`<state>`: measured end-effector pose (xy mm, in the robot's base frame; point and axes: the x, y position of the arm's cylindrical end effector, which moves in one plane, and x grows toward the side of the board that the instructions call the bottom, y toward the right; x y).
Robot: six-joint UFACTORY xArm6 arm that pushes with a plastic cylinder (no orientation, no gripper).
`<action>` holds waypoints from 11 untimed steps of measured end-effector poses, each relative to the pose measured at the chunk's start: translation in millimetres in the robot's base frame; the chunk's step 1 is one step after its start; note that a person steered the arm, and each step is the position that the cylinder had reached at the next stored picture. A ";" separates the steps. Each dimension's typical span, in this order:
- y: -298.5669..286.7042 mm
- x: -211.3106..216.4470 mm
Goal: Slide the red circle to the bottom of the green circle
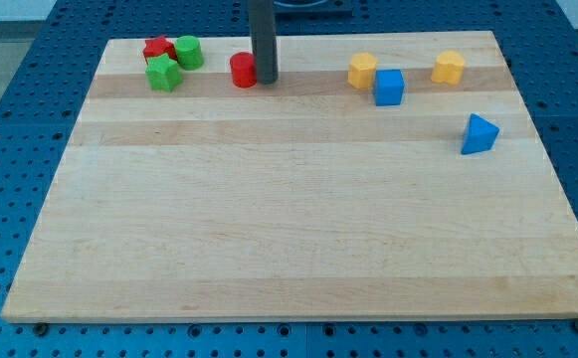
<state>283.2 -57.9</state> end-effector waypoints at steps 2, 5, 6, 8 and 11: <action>-20.4 -5.8; -33.9 -28.3; -52.9 -28.3; -60.1 -28.3; 64.0 -28.8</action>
